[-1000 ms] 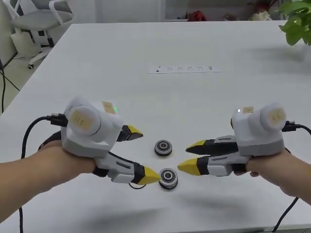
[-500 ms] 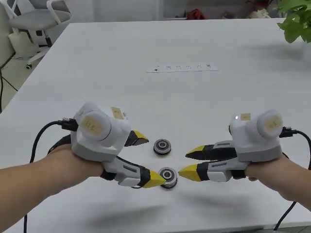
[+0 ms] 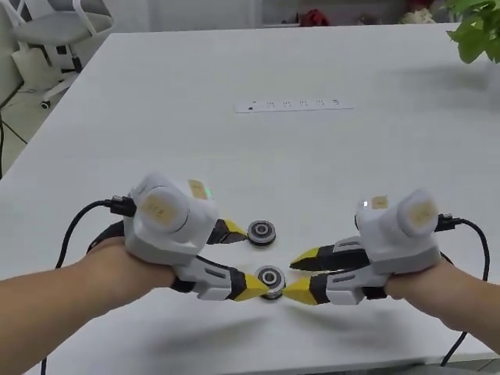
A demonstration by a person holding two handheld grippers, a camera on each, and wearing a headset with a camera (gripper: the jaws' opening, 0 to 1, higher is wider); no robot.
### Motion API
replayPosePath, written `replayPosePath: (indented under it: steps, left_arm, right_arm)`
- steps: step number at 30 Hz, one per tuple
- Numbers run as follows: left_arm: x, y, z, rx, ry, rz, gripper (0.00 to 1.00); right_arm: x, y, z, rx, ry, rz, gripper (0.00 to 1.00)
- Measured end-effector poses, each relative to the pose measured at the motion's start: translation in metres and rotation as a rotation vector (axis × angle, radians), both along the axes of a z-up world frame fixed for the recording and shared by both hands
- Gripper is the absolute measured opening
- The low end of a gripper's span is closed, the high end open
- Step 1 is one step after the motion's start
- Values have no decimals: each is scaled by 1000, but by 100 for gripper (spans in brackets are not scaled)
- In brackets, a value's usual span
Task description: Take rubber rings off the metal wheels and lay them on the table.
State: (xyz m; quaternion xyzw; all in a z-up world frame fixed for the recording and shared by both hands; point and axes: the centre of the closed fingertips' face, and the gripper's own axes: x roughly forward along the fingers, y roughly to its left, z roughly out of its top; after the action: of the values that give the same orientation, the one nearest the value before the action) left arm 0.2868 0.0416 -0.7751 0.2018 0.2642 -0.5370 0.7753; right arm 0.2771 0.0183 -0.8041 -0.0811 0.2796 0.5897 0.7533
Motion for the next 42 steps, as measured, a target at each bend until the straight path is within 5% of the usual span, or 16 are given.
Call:
replayPosePath:
  steps: [29, 42]
  left_arm:
    - [-14, -17, -18, 21, 5, -63, 19]
    - [-9, -18, -19, -19, 22, 0, 14]
  right_arm:
    - [-1, 1, -5, -6, -17, 32, 13]
    - [-1, 3, -6, -14, -22, 41, 12]
